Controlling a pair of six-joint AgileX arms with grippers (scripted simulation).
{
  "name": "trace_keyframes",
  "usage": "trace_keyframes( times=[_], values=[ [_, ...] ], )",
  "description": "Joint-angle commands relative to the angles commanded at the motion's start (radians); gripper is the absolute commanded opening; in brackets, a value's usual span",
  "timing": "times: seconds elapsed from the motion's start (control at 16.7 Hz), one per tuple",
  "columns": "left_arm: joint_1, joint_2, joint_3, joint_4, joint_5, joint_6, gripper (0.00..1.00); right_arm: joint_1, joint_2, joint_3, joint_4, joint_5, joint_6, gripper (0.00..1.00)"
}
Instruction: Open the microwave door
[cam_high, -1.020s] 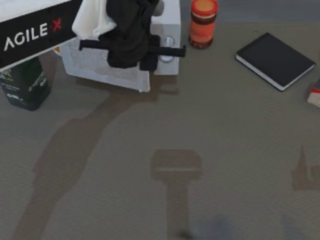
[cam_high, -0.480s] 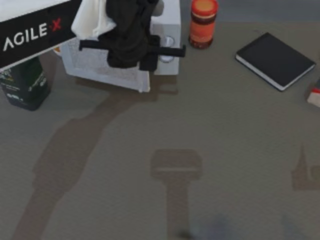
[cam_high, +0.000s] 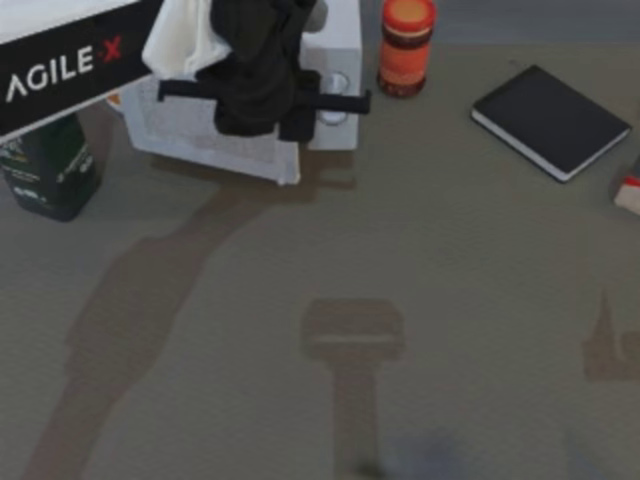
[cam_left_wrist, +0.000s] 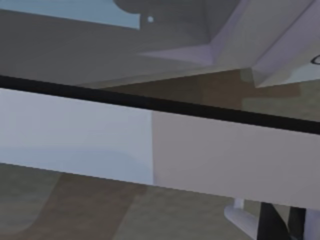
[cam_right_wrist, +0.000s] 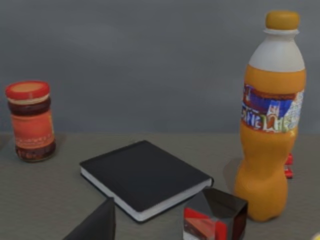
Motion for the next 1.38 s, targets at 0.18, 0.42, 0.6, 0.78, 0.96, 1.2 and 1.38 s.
trace_keyframes(
  times=[0.18,0.42,0.6,0.78,0.96,1.2,1.38],
  values=[
    [0.0,0.0,0.0,0.0,0.0,0.0,0.0,0.0,0.0,0.0,0.0,0.0,0.0,1.0],
    [-0.007,0.004,-0.002,0.0,0.005,-0.004,0.0,0.0,0.0,0.0,0.0,0.0,0.0,1.0],
    [-0.001,-0.018,-0.025,0.014,0.017,0.02,0.0,0.0,0.0,0.0,0.0,0.0,0.0,1.0],
    [0.012,-0.053,-0.091,0.031,0.043,0.076,0.0,0.0,0.0,0.0,0.0,0.0,0.0,1.0],
    [0.021,-0.088,-0.126,0.054,0.062,0.114,0.0,0.0,0.0,0.0,0.0,0.0,0.0,1.0],
    [0.022,-0.089,-0.126,0.055,0.063,0.116,0.0,0.0,0.0,0.0,0.0,0.0,0.0,1.0],
    [0.022,-0.089,-0.126,0.055,0.063,0.116,0.0,0.0,0.0,0.0,0.0,0.0,0.0,1.0]
  ],
)
